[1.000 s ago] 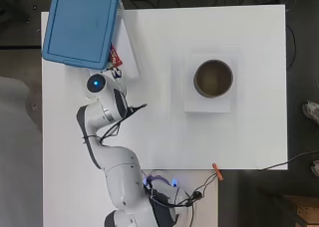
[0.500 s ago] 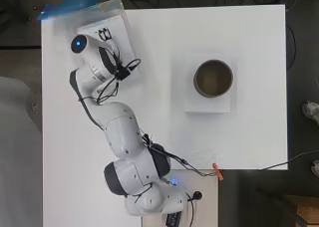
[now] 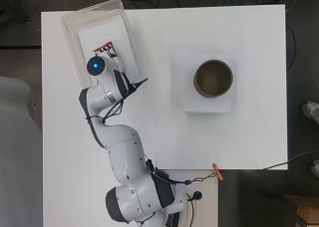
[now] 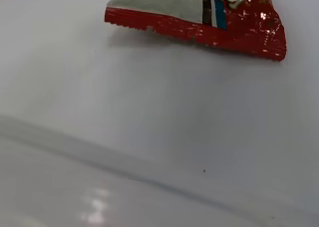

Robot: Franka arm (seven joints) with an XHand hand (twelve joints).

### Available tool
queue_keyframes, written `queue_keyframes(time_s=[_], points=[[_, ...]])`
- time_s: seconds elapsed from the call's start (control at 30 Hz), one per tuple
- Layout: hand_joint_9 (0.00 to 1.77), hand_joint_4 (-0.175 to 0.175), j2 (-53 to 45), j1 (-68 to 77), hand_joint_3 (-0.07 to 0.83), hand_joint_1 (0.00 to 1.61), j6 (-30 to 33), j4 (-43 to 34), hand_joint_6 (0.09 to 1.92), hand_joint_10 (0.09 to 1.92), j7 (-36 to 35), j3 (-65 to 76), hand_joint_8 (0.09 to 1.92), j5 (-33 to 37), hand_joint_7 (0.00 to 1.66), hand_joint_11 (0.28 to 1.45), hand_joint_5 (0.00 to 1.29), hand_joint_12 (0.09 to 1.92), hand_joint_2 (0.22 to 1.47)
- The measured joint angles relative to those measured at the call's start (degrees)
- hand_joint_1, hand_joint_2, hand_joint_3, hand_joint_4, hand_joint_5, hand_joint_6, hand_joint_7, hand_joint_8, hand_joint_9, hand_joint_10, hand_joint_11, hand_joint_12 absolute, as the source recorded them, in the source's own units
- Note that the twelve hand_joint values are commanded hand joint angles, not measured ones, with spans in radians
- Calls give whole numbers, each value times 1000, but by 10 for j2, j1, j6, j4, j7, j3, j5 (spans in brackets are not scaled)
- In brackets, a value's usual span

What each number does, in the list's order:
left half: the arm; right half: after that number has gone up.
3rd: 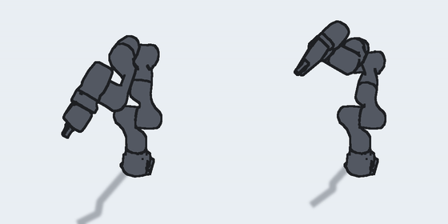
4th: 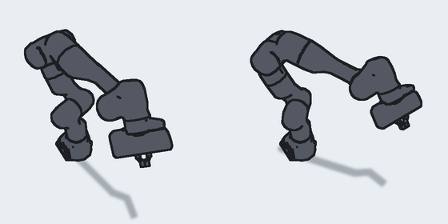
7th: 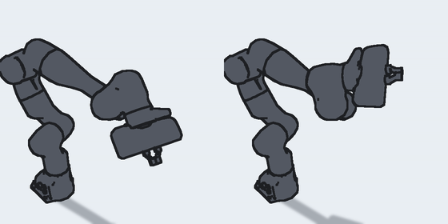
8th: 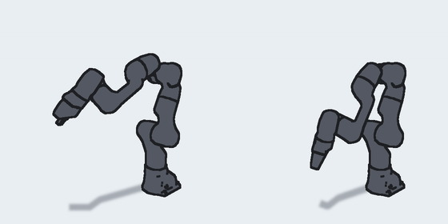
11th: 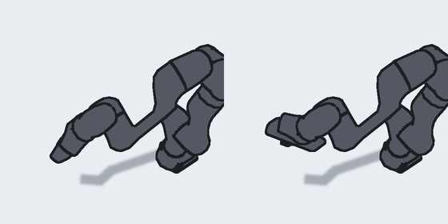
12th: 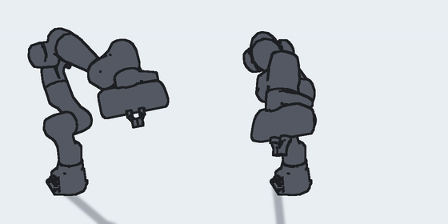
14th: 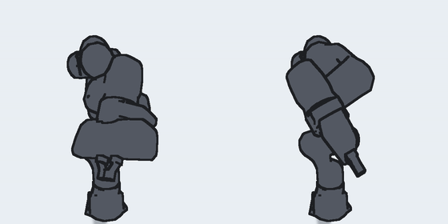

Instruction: Teleoperate dual arm-hand system to remove items from a box

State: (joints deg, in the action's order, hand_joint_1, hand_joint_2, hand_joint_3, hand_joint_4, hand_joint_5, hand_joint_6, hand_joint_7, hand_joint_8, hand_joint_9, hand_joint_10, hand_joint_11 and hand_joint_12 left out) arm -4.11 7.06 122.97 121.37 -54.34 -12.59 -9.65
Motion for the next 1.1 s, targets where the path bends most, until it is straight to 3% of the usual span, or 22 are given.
queue_keyframes(time_s=[0.07, 0.13, 0.17, 0.4, 0.5, 0.57, 0.6, 0.63, 0.67, 0.7, 0.73, 0.83, 0.97, 1.1], points=[[531, 18, -1, 0, -10, 124, 2, -1, 87, 87, -2, 1, 87, 2, 470, 533, 487, 87, 1035], [390, -13, -2, 1, -19, 186, 0, -2, 87, 87, 1, 2, 87, 0, 283, 513, 230, 87, 923], [361, -20, -7, 2, -16, 210, -8, -8, 87, 87, 9, 4, 87, -3, 248, 502, 170, 87, 892], [432, -7, -95, 14, 6, 294, -95, -113, 87, 87, 87, 17, 87, -14, 327, 522, 234, 87, 881], [622, 0, -123, 19, 2, 276, -134, -151, 87, 87, 103, 23, 87, -24, 518, 612, 315, 87, 898], [646, 9, -144, 21, -4, 285, -143, -166, 87, 87, 109, 28, 87, -35, 538, 634, 336, 87, 890], [700, 23, -149, 23, -1, 356, -149, -172, 87, 87, 113, 30, 87, -37, 596, 663, 411, 87, 917], [809, 81, -156, 25, 5, 622, -164, -181, 647, 666, 118, 32, 675, -37, 666, 714, 508, 556, 1021], [1056, 124, -164, 25, 8, 861, -182, -194, 1207, 1222, 119, 35, 1236, -31, 857, 888, 639, 1133, 1102], [1238, 150, -168, 24, 10, 992, -199, -206, 1554, 1563, 114, 37, 1580, -22, 1016, 1026, 737, 1509, 1154], [1332, 163, -170, 23, 12, 1054, -213, -214, 1741, 1746, 101, 39, 1765, -13, 1108, 1092, 793, 1715, 1186], [1383, 175, -160, 21, 14, 1096, -207, -208, 1903, 1904, 46, 41, 1920, -7, 1169, 1117, 827, 1882, 1227], [1368, 175, -135, 21, 13, 1112, -138, -149, 1920, 1920, 34, 38, 1920, -9, 1164, 1117, 829, 1879, 1243], [1348, 175, -101, 25, 7, 1186, -154, -161, 1920, 1920, 35, 32, 1920, 7, 1156, 1124, 858, 1854, 1241]])
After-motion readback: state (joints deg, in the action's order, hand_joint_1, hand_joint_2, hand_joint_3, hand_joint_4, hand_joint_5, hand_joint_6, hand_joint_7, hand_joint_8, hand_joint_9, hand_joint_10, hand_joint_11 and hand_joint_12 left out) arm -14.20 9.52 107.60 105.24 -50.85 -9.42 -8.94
